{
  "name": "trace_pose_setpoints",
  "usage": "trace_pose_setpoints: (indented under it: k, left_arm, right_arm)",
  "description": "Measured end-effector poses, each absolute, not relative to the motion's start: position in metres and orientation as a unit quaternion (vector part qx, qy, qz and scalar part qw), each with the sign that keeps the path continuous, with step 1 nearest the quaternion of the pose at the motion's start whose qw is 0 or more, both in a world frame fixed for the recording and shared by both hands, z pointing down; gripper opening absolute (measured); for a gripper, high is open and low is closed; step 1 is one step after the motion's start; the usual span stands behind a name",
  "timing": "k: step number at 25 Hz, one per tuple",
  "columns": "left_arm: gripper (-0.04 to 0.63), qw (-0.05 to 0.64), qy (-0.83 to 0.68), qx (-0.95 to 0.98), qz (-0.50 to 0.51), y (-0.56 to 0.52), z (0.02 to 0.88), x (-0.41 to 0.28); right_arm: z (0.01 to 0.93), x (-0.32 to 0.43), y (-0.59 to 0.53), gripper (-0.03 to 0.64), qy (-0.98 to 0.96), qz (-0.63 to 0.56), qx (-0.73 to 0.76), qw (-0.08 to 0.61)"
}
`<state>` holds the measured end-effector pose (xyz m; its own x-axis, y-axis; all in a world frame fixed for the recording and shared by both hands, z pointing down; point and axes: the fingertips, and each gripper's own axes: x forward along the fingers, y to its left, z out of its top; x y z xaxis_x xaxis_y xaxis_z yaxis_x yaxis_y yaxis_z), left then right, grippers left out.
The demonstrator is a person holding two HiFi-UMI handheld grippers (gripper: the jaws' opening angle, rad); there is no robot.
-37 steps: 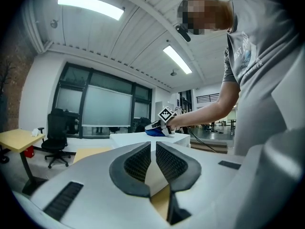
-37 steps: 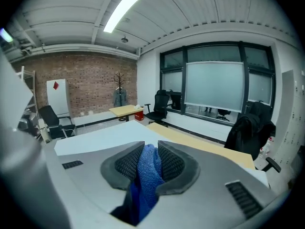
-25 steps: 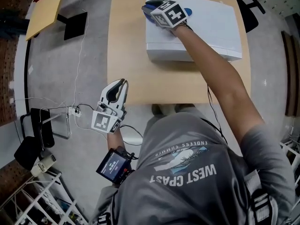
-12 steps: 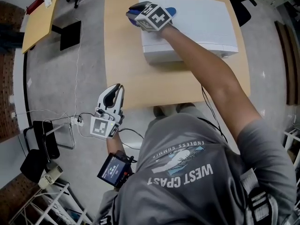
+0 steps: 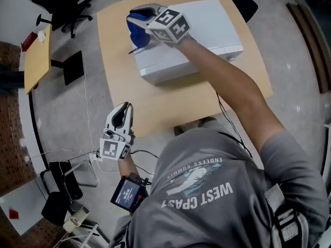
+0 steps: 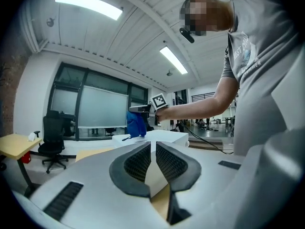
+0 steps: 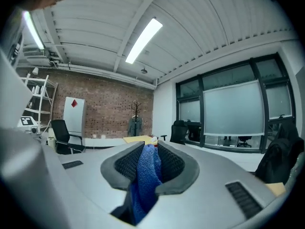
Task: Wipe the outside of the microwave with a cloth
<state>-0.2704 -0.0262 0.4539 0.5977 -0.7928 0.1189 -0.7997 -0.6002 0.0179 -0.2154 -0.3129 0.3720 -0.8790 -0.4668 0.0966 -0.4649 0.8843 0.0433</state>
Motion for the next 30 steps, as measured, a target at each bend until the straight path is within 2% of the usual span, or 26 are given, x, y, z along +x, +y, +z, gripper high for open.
trace_pose_setpoints:
  k: [3, 8, 12, 15, 21, 30]
  left_arm:
    - [0.051, 0.026, -0.445, 0.893, 0.055, -0.046, 0.449, -0.26]
    - [0.051, 0.021, -0.459, 0.886, 0.068, -0.066, 0.437, -0.236]
    - [0.051, 0.024, -0.471, 0.879, 0.071, -0.075, 0.426, -0.212]
    - [0.051, 0.027, -0.473, 0.877, 0.079, -0.084, 0.43, -0.188]
    - [0.051, 0.033, -0.476, 0.874, 0.095, -0.104, 0.433, -0.15]
    - [0.051, 0.042, -0.482, 0.866, 0.125, -0.122, 0.433, -0.122]
  right_arm:
    - [0.343, -0.153, -0.334, 0.089, -0.963, -0.024, 0.268, 0.02]
    - [0.328, 0.019, -0.376, 0.089, -0.927, -0.001, 0.374, -0.023]
    - [0.357, 0.146, -0.395, 0.089, -0.887, 0.055, 0.456, -0.044]
    - [0.401, 0.207, -0.403, 0.089, -0.866, 0.116, 0.48, -0.072]
    - [0.473, 0.237, -0.411, 0.089, -0.854, 0.233, 0.448, -0.13]
    - [0.544, 0.24, -0.399, 0.087, -0.839, 0.303, 0.427, -0.146]
